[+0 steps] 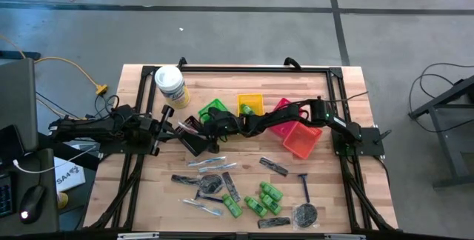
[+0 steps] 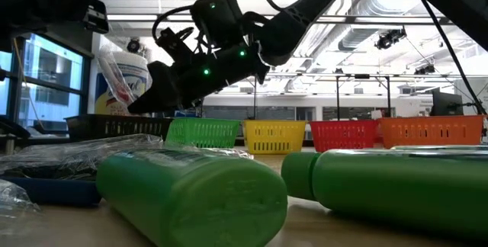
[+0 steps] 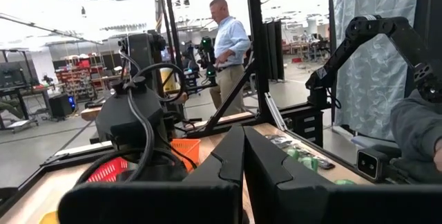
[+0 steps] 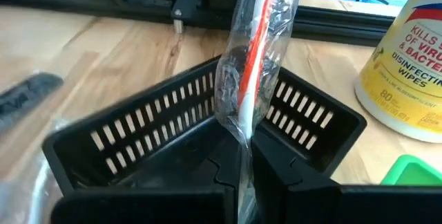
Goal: Pick & Place Travel size toiletries
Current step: Put the orange toothbrush into the black bin
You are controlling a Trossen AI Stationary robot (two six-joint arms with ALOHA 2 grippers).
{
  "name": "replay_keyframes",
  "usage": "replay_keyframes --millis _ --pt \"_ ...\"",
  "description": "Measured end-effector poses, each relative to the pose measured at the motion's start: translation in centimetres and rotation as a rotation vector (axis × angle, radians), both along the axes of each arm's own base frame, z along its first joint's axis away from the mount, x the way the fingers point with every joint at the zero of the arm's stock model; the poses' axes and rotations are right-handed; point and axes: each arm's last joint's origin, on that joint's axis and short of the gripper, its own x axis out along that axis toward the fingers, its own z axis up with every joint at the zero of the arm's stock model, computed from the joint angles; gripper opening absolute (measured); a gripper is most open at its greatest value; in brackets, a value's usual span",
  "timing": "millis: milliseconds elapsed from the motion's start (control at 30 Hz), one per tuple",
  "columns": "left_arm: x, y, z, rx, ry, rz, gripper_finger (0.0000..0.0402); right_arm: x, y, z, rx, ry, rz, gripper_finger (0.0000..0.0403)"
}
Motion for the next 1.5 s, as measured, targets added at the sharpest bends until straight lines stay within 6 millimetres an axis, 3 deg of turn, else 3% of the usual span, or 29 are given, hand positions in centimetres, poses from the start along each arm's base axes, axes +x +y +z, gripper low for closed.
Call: replay_keyframes --millis 1000,1300,1500 --pt "0.00 0.00 -0.01 0.000 0.001 -0.001 0.0000 -0.13 0.20 -0.31 -0.044 0.033 0.070 0.0016" --pt "0.00 -0.01 -0.01 0.000 0.001 -0.003 0.0000 -0.17 0.21 -0.42 -0.015 0.044 0.063 0.0065" --pt "0.00 -0.01 -0.01 0.000 0.001 -0.003 0.0000 -0.13 0.24 -0.31 0.009 0.033 0.072 0.0073"
